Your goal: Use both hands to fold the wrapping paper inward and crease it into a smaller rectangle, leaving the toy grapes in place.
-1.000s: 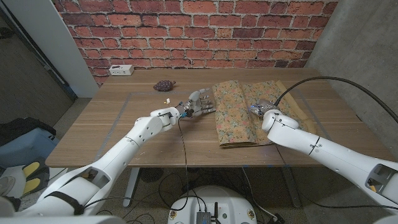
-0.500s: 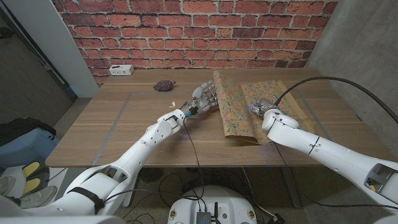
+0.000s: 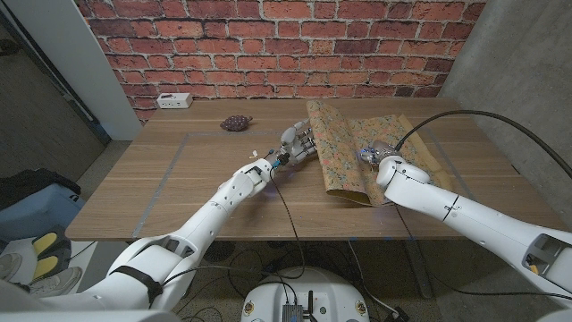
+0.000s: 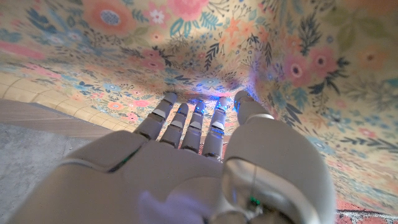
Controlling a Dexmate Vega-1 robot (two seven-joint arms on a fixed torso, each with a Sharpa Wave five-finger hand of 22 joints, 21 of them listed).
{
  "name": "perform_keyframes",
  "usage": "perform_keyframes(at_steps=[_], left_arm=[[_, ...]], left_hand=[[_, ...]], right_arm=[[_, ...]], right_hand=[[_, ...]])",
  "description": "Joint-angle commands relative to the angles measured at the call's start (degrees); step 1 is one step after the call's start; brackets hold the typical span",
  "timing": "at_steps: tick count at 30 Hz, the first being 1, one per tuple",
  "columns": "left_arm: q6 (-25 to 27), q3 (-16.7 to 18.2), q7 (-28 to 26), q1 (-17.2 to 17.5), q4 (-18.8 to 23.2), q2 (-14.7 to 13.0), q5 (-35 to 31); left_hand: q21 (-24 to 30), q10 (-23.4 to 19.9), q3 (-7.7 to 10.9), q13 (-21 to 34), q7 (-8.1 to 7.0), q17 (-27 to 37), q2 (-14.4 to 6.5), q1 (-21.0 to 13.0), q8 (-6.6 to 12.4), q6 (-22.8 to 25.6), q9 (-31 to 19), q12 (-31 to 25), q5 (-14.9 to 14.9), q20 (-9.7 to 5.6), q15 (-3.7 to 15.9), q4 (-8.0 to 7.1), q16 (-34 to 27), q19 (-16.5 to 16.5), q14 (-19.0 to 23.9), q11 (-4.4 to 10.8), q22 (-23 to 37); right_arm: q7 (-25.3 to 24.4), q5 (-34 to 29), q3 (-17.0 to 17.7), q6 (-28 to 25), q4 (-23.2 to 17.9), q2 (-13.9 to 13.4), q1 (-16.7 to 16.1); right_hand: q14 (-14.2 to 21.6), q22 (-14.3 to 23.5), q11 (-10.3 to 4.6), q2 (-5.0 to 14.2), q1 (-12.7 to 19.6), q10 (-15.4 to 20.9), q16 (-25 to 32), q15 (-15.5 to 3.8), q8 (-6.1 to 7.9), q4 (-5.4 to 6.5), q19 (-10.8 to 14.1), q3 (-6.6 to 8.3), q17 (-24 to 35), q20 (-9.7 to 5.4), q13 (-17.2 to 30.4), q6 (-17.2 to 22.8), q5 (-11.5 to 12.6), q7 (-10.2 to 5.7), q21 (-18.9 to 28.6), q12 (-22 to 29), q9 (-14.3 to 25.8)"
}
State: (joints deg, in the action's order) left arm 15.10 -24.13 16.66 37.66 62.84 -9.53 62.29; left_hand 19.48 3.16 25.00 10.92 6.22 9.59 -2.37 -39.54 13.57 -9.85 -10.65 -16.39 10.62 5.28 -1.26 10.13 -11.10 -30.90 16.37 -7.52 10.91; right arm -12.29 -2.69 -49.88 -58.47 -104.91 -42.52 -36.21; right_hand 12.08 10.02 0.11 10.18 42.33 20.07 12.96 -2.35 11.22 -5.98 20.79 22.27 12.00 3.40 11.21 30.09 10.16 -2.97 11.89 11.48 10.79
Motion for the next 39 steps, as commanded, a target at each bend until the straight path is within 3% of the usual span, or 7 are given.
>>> perform_keyframes(at_steps=[1,7,13,19,24,28,39], left_arm=[[16.01,-2.01,-17.76,-3.74,8.72,-4.43,0.18],[19.22,-4.48,-18.25,-6.86,9.78,-6.29,-2.48],[20.49,-5.22,-20.19,-8.38,10.03,-6.44,-3.88],[23.88,-6.78,-22.33,-11.18,9.01,-6.23,-5.62],[23.77,-7.48,-25.73,-11.51,9.64,-5.87,-8.03],[22.00,-7.65,-29.28,-10.46,11.71,-5.92,-10.43],[16.14,-8.94,-38.43,-5.98,21.58,-8.86,-19.45]], left_hand=[[2.70,-12.86,-2.02,-0.28,1.85,0.12,2.53,-5.47,3.15,-6.02,0.15,-2.15,-0.01,-1.01,1.25,-0.52,-0.91,-8.69,10.41,1.79,0.04],[3.02,-17.07,-6.01,-0.32,1.77,0.20,6.68,-2.61,4.63,2.09,0.16,-1.61,-0.81,0.39,-0.54,-1.93,-0.24,-10.99,12.65,0.49,-0.10],[3.88,-25.69,-4.04,-0.25,1.57,0.23,2.23,-6.80,7.33,16.37,0.12,-1.76,0.23,-0.57,-0.06,-1.40,-0.78,-15.11,17.83,1.25,-0.05],[8.49,-49.45,0.88,-0.32,2.27,0.04,-3.54,-10.71,10.65,45.05,-0.20,-5.98,0.20,-5.08,4.98,-1.45,-2.01,-23.65,35.32,8.65,0.63],[12.81,-68.27,2.98,0.65,-3.03,0.27,-3.67,-10.51,16.15,64.11,-3.56,-9.21,-0.45,-8.75,9.83,-1.16,-2.84,-27.36,49.68,14.08,1.19],[14.06,-74.26,2.64,3.06,-3.34,1.53,-3.52,-11.87,20.01,67.75,-6.14,-11.62,-0.55,-9.06,11.95,-0.79,-5.08,-26.78,55.73,14.26,1.77],[15.40,-76.36,2.21,5.39,-3.37,3.82,-4.14,-13.74,22.17,67.42,-8.48,-13.77,0.21,-9.37,11.67,-0.64,-6.20,-24.82,56.65,14.62,3.08]], right_arm=[[0.33,-0.05,0.12,0.85,0.45,0.12,0.18],[0.60,0.06,0.16,1.40,1.15,0.45,0.38],[0.81,0.07,0.17,1.68,1.66,0.59,0.57],[0.97,-0.16,0.13,2.66,1.87,0.60,0.75],[0.49,-0.53,0.54,3.23,0.89,0.35,0.29],[-0.31,-0.79,1.30,3.76,-0.09,0.05,-0.46],[-8.74,-4.46,3.75,5.28,-0.78,1.57,-4.19]], right_hand=[[0.62,0.31,-0.05,-0.03,0.46,0.23,0.31,-0.80,-0.06,-0.22,1.02,0.18,-0.04,0.51,0.07,0.46,-0.06,0.23,0.27,0.17,0.15],[0.65,0.31,0.14,-0.16,0.45,0.26,0.29,-0.74,-0.08,-0.30,1.06,0.11,-0.08,0.52,0.07,0.48,-0.06,0.21,0.27,0.17,0.15],[0.61,0.31,0.14,-0.20,0.40,0.12,0.27,-0.72,-0.09,-0.30,1.03,0.04,-0.09,0.53,0.07,0.49,-0.07,0.29,0.24,0.10,0.15],[0.60,0.30,0.05,-0.35,0.40,0.13,0.22,-0.66,-0.11,-0.41,1.01,-0.05,-0.14,0.58,0.07,0.50,-0.06,0.37,0.22,0.09,0.14],[0.55,0.30,0.16,-0.53,0.33,0.03,0.18,-0.63,-0.14,-0.47,1.02,-0.17,-0.17,0.62,0.06,0.45,-0.06,0.33,0.20,0.04,0.14],[0.48,0.29,0.26,-1.00,0.08,-0.32,0.09,-0.53,-0.24,-0.53,0.96,-0.48,-0.24,0.72,0.06,0.25,-0.10,0.30,0.16,-0.10,0.13],[-4.89,0.26,-1.07,-1.28,-1.09,-5.07,-1.90,0.55,-0.75,-0.69,-6.77,-1.49,-0.47,0.88,0.06,-1.93,0.20,-0.33,-1.86,-1.14,0.10]])
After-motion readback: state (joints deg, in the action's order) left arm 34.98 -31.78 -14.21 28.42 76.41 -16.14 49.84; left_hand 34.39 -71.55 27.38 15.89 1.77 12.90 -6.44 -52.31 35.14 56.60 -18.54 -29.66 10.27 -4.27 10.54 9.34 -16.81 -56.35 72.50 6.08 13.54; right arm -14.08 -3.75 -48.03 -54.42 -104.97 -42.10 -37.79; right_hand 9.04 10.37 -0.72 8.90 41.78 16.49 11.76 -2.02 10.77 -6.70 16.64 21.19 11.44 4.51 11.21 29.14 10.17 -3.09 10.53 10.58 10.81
